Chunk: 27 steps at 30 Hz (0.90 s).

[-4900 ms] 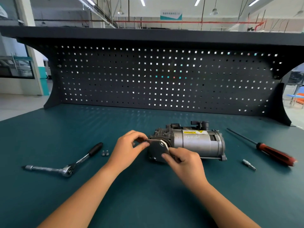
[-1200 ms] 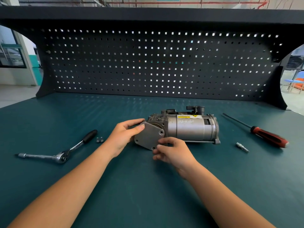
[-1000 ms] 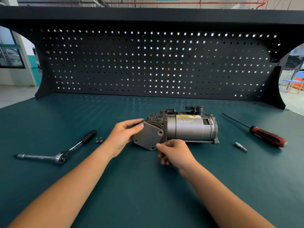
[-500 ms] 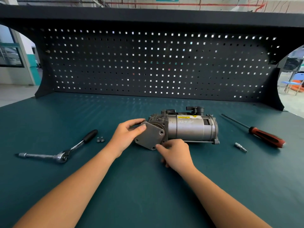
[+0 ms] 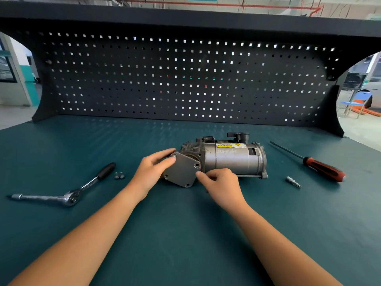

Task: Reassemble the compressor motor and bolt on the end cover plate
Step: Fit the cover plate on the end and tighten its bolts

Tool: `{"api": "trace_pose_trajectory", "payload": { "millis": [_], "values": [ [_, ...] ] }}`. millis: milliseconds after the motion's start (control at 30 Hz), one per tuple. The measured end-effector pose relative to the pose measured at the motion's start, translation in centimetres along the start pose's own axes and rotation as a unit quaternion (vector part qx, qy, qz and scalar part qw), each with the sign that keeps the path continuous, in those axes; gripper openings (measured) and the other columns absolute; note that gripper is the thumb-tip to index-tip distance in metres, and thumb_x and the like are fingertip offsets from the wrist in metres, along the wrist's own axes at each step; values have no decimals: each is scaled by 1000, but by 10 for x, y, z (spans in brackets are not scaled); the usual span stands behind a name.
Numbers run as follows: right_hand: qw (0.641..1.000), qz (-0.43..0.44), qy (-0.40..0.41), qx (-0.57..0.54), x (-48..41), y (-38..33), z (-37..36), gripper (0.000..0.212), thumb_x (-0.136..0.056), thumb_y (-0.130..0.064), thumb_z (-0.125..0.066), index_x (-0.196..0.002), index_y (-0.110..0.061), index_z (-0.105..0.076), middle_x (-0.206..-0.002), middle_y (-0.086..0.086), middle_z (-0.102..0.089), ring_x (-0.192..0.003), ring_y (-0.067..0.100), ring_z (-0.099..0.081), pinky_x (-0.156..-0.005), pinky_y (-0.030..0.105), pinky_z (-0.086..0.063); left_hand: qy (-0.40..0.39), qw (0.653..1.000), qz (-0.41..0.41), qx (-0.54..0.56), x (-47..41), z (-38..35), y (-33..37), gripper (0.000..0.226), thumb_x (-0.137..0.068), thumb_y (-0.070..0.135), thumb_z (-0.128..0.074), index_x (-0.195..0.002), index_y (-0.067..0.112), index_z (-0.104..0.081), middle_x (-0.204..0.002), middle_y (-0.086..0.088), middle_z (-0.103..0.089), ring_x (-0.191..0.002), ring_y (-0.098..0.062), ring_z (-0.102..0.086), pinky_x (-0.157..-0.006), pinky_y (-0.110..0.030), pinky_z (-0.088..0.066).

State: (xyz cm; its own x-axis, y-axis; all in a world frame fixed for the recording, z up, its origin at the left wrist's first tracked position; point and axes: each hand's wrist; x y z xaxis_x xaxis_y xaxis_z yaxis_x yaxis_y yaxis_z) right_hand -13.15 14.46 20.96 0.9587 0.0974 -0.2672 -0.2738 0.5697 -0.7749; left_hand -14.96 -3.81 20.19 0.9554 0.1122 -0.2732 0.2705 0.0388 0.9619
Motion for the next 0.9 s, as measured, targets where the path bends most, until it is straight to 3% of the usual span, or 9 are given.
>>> {"api": "trace_pose_trajectory", "payload": {
  "millis": [67,200,367,567,700,800,900],
  "values": [
    [1000,-10,-22,-14,0,1,-1,33,-89,-25,-59,-76,4,-67,-62,15,-57,-57,15,-43,-53,24,-35,1,1000,1,-5,1,0,1,26,-90,13,-58,-96,37,-66,-103,17,-66,-97,0,-61,-88,-26,-49],
    [998,15,-40,-41,2,-2,-3,17,-84,-21,-64,-76,-10,-73,-46,-16,-55,-47,-3,-49,-47,7,-35,7,999,-12,-30,1,-1,3,28,-91,13,-57,-95,39,-65,-103,20,-64,-98,4,-58,-85,-21,-46],
    [994,39,-53,-84,6,-6,-2,24,-82,-30,-70,-68,-10,-71,-37,-14,-50,-35,0,-46,-44,11,-39,18,999,-23,-43,-1,-2,4,24,-90,17,-60,-93,40,-65,-103,21,-63,-101,4,-57,-86,-19,-45],
    [997,46,-21,-67,8,0,3,14,-81,-30,-72,-73,-19,-74,-44,-18,-54,-44,-4,-48,-49,9,-36,-13,997,-24,-66,3,4,1,28,-90,17,-60,-101,44,-59,-106,26,-60,-92,19,-55,-77,-9,-44],
    [994,-14,-50,-95,12,10,8,19,-86,-21,-66,-68,-28,-65,-57,-7,-63,-53,5,-60,-67,29,-53,-32,997,-22,-60,6,1,1,40,-88,12,-62,-119,36,-53,-115,23,-54,-96,20,-53,-77,-3,-44],
    [990,-39,-42,-128,11,12,7,12,-87,-13,-64,-77,-20,-63,-72,2,-69,-71,17,-68,-72,31,-55,-9,987,-86,-137,10,-6,6,46,-88,16,-63,-124,39,-46,-127,27,-42,-112,11,-46,-87,-4,-35],
    [983,-27,-15,-178,10,9,5,10,-87,-14,-64,-77,-18,-64,-71,0,-69,-64,8,-67,-61,20,-54,-2,928,-216,-303,10,-14,13,38,-88,17,-63,-123,29,-56,-140,16,-35,-122,9,-35,-97,-4,-26]
  ]
}}
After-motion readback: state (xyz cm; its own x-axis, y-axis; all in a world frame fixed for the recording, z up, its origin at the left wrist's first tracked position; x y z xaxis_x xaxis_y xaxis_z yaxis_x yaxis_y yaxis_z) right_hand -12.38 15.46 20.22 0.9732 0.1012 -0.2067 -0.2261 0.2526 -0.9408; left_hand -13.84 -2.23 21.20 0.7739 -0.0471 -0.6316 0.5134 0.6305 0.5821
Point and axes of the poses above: each hand's wrist, its own x-axis away from the middle knuckle, its own z-axis out of the back of the hand, y = z × x
